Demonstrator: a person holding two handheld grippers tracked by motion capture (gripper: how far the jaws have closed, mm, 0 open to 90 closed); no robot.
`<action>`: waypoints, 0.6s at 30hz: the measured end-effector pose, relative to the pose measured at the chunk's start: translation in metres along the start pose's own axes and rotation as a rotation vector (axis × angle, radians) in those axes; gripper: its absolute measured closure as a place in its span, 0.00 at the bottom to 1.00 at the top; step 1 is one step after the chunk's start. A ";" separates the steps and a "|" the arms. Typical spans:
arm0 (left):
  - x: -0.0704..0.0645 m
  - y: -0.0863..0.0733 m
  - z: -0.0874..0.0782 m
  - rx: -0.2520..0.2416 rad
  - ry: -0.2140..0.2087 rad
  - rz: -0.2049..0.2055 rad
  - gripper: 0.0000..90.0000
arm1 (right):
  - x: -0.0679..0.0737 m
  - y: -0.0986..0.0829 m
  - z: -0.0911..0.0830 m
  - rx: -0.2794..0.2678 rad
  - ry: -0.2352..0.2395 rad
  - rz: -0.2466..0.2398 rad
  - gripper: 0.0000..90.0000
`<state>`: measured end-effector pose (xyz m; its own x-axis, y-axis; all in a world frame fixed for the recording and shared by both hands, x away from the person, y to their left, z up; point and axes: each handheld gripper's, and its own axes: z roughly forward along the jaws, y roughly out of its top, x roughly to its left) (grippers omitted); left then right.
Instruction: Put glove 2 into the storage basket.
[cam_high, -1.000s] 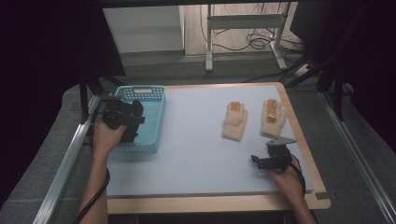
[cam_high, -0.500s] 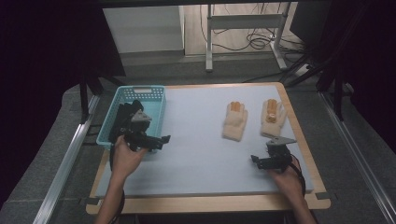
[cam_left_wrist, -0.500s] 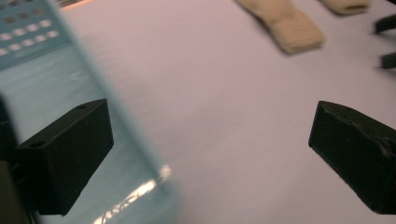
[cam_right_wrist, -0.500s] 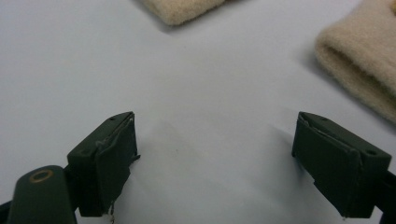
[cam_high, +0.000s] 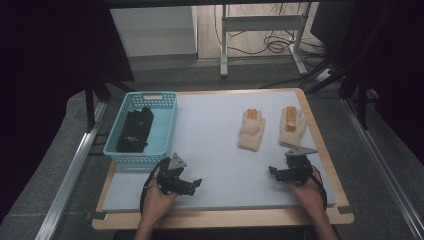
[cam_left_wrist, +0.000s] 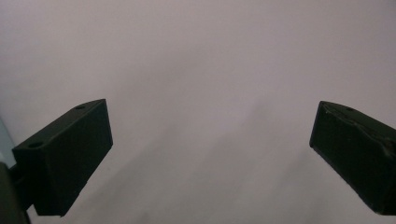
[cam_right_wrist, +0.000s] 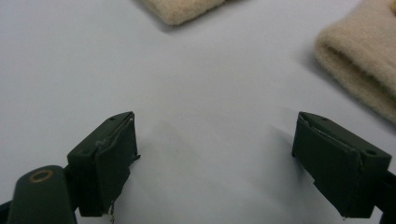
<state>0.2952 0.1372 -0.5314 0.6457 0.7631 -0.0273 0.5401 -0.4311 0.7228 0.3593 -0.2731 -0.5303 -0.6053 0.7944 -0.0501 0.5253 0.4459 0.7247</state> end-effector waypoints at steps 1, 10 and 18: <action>0.000 -0.002 0.003 0.016 0.011 0.003 0.00 | 0.000 0.000 0.000 0.000 0.000 0.000 0.15; 0.005 -0.010 0.014 0.048 0.014 -0.038 0.00 | 0.000 0.000 0.000 0.002 0.002 0.002 0.15; 0.006 -0.011 0.014 0.049 0.014 -0.034 0.00 | 0.000 0.004 0.000 0.015 -0.005 0.012 0.15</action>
<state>0.3006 0.1393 -0.5492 0.6188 0.7845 -0.0415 0.5877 -0.4272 0.6871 0.3614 -0.2712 -0.5274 -0.5960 0.8018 -0.0445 0.5414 0.4421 0.7151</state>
